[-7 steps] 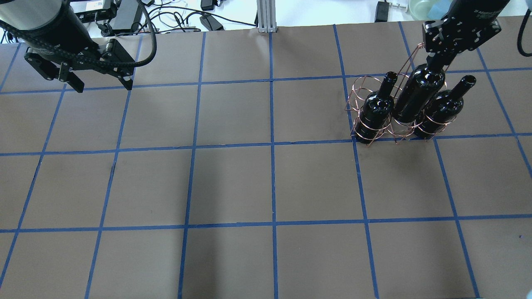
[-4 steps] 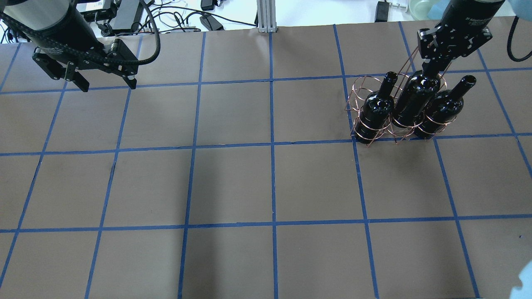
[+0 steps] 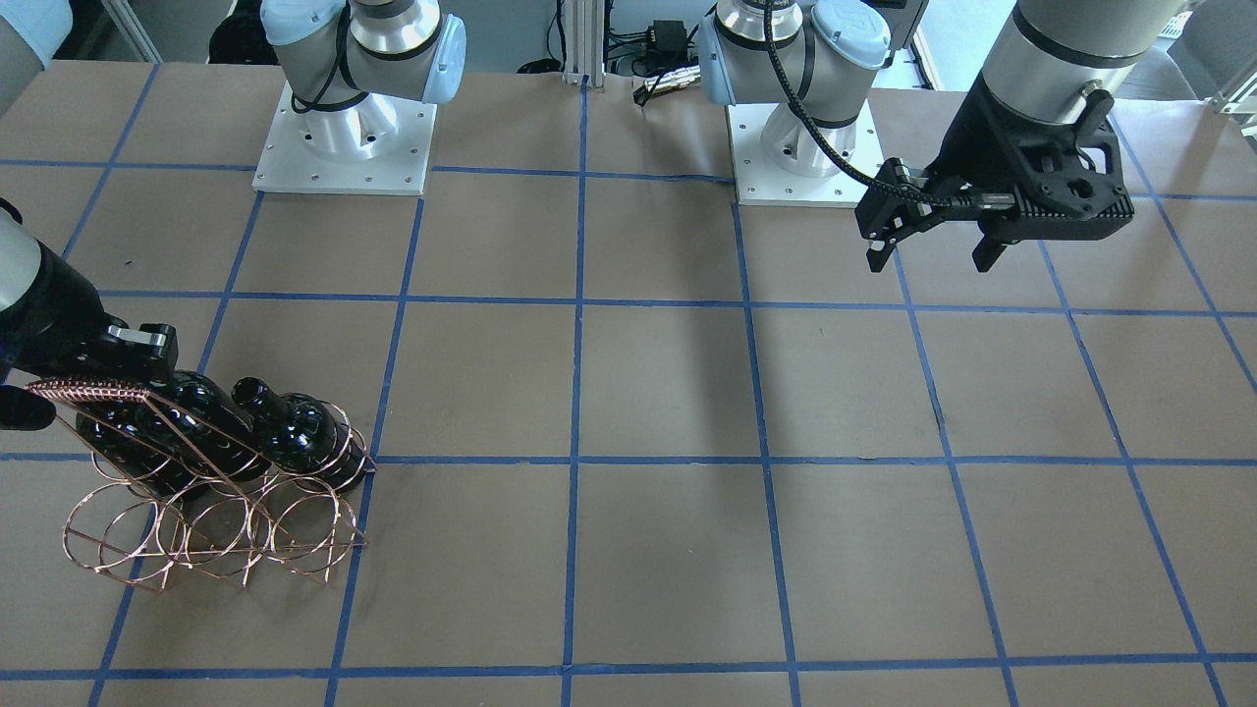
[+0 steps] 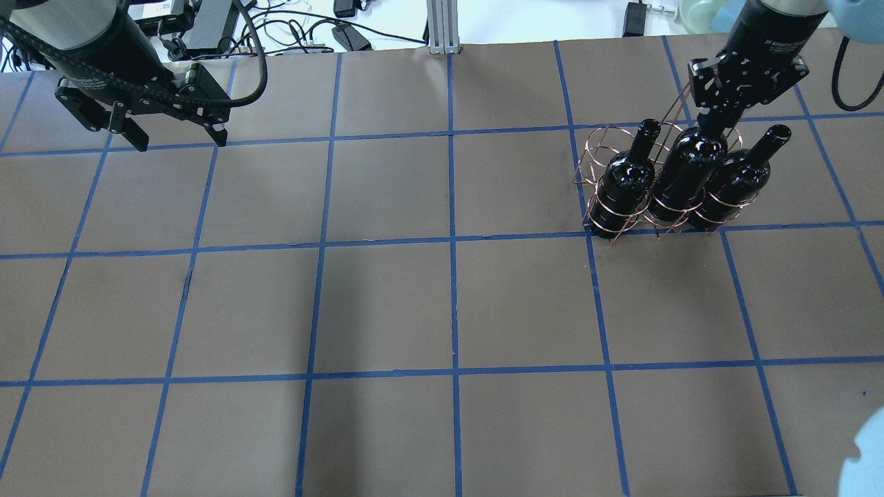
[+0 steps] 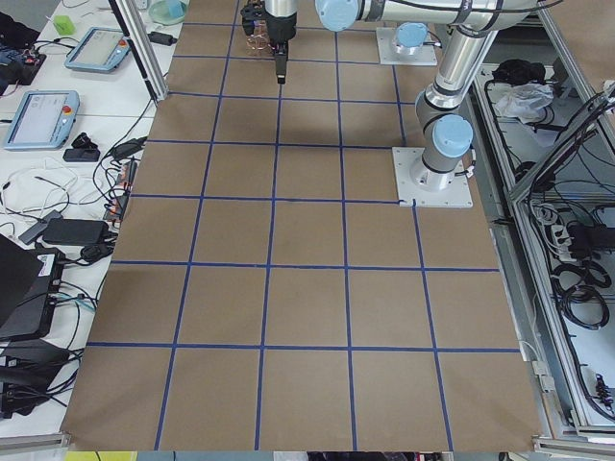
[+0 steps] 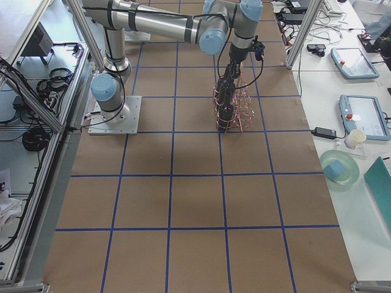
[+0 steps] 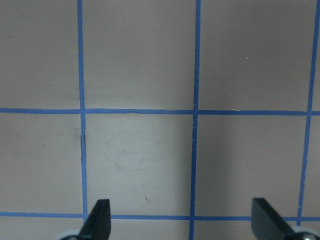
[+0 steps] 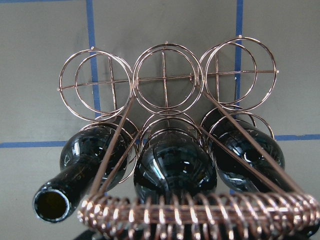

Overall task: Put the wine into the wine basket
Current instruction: 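Tilt and lower the bottle into the empty rack slot with the right gripper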

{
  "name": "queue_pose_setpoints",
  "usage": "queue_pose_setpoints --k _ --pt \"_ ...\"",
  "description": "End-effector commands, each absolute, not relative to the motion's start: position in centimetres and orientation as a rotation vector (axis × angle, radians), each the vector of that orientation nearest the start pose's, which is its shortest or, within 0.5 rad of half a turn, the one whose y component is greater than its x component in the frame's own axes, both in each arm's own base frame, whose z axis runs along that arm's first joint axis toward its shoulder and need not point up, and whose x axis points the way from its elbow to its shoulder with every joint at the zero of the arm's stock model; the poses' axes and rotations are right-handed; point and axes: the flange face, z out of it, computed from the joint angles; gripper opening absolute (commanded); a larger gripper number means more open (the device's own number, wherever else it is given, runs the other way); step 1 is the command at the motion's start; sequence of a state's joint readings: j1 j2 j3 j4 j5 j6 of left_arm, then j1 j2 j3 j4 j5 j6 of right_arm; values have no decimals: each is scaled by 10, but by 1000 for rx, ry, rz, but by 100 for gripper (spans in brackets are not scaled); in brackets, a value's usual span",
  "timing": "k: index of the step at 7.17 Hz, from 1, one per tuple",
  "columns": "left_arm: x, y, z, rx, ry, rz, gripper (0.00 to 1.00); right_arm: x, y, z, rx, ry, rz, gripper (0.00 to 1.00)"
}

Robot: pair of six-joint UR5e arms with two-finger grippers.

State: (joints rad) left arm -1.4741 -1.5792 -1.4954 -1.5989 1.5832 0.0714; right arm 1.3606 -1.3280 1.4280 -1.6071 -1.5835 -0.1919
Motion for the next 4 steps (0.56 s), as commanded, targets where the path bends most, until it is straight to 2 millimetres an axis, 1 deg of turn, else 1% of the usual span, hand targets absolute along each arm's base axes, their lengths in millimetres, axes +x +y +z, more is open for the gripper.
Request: queue_pose_setpoints --k 1,2,3,4 --pt "-83 -508 518 -34 3123 -53 100 7 -602 424 33 3136 119 0" --pt "-83 -508 518 -32 3123 -53 100 7 -602 423 31 3136 122 0" --pt "-83 -509 518 -32 3125 -60 100 7 -603 415 26 3130 144 0" --pt "-83 -508 518 -32 3124 -58 100 6 -604 406 33 3134 121 0"
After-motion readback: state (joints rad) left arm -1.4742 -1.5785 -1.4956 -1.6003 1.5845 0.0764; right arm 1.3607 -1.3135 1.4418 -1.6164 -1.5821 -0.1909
